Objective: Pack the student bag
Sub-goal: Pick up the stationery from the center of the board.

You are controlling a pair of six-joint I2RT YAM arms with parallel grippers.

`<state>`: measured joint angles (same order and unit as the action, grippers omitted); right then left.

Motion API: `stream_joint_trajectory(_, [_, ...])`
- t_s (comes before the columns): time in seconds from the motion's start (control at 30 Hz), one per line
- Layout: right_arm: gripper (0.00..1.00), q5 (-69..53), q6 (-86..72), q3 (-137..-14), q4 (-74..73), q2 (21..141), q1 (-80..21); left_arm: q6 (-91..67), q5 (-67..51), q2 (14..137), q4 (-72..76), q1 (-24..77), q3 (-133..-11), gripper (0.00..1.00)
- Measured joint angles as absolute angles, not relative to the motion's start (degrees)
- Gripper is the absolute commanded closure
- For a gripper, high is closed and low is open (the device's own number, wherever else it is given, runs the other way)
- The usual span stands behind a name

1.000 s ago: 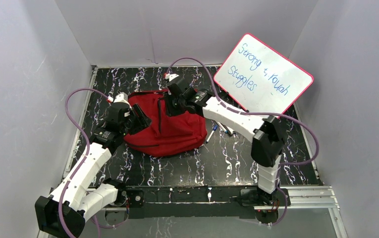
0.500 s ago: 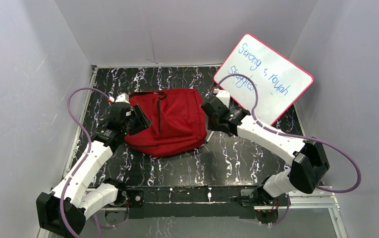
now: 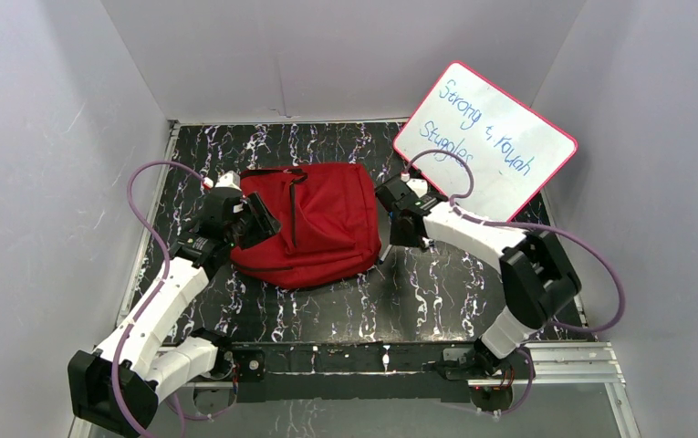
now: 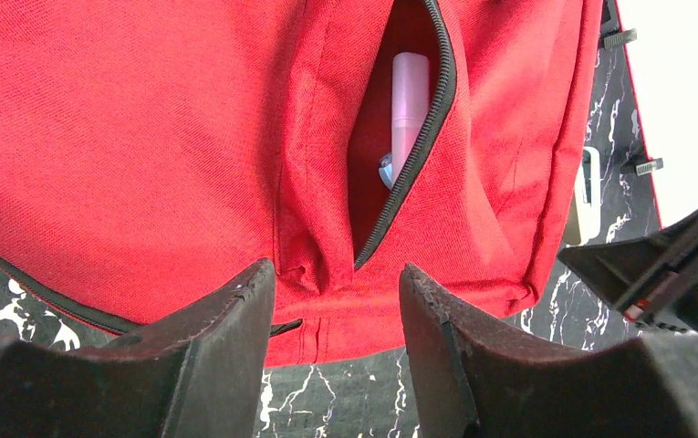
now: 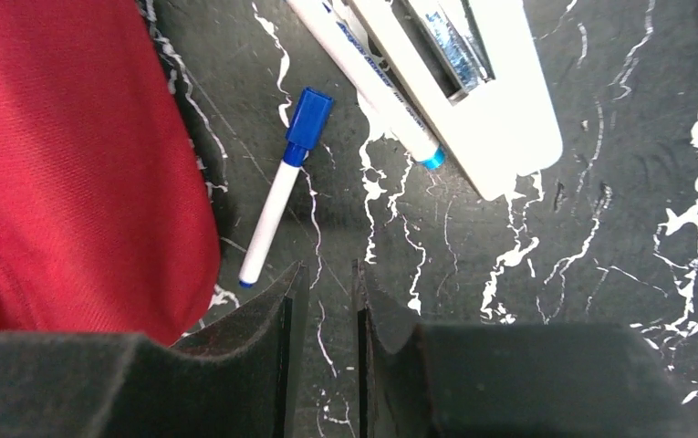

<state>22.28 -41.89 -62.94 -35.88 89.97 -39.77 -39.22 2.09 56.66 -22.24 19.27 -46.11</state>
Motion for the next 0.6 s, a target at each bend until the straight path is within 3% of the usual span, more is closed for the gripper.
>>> stream_joint_trajectory(0.27, [0.55,20.1,-41.2,-64.6,-34.2,96.6,-39.8,-39.5,1.8,55.7,-22.3,19.3,-45.6,0.50])
stream_joint_trajectory(0.6, [0.55,19.3,-40.4,-66.4,-31.6,99.6,-39.8,-39.7,1.7,55.3,-22.4,19.3,-45.4,0.50])
